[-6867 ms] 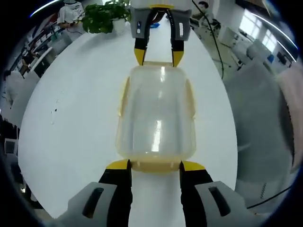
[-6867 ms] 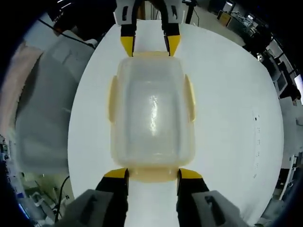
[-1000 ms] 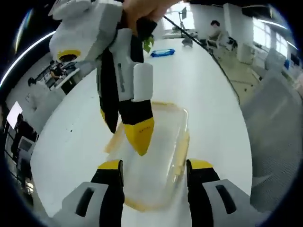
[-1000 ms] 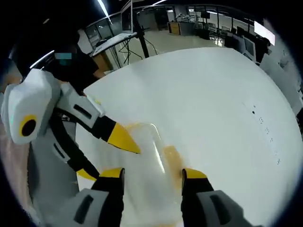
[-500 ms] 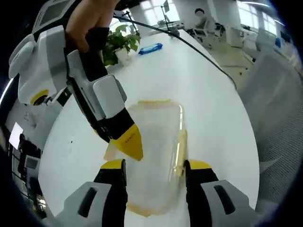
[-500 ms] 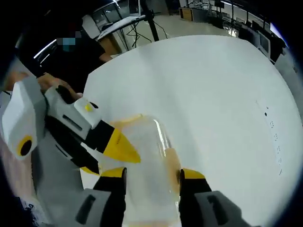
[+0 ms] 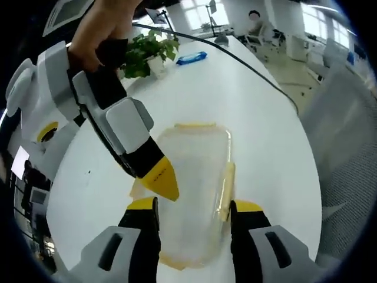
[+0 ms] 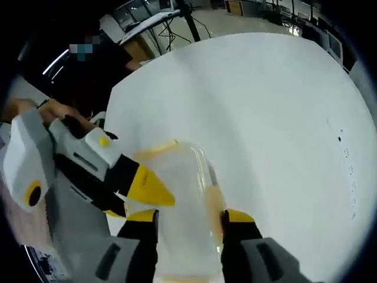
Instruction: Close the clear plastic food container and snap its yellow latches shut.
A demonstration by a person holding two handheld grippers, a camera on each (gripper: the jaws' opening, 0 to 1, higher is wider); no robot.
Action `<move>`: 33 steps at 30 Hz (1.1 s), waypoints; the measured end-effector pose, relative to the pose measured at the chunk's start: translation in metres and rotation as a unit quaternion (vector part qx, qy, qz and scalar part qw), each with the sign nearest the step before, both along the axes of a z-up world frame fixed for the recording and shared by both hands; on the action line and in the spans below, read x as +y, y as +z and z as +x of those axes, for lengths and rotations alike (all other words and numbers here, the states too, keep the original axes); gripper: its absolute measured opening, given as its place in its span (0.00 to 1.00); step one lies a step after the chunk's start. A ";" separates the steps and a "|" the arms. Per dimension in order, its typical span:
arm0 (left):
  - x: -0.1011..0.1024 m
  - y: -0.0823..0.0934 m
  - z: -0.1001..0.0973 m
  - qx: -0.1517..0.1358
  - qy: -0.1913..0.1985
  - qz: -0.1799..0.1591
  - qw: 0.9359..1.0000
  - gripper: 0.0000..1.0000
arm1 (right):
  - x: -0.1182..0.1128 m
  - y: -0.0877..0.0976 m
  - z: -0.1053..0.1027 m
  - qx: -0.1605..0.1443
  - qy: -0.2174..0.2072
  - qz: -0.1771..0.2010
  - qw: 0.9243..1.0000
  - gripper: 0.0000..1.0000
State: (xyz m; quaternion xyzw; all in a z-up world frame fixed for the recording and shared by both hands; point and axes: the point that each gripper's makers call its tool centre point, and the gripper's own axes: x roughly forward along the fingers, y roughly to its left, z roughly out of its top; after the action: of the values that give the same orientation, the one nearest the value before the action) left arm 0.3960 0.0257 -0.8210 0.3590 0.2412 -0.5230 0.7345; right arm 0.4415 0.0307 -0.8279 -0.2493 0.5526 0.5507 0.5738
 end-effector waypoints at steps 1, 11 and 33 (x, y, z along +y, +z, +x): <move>0.000 0.000 0.000 0.001 0.001 -0.004 1.000 0.43 | 0.000 0.000 0.000 0.003 -0.002 0.001 1.000 0.40; -0.003 -0.006 0.004 -0.023 0.021 -0.009 0.999 0.41 | 0.003 -0.004 -0.002 0.028 -0.007 0.021 0.999 0.38; 0.000 -0.005 0.003 -0.026 0.018 -0.001 0.999 0.42 | 0.006 -0.003 0.000 0.045 -0.044 0.104 0.993 0.39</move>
State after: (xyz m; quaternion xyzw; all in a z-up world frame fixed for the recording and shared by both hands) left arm 0.3990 0.0259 -0.8262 0.3674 0.2281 -0.5003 0.7501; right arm 0.4419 0.0363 -0.8306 -0.1389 0.5278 0.5904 0.5947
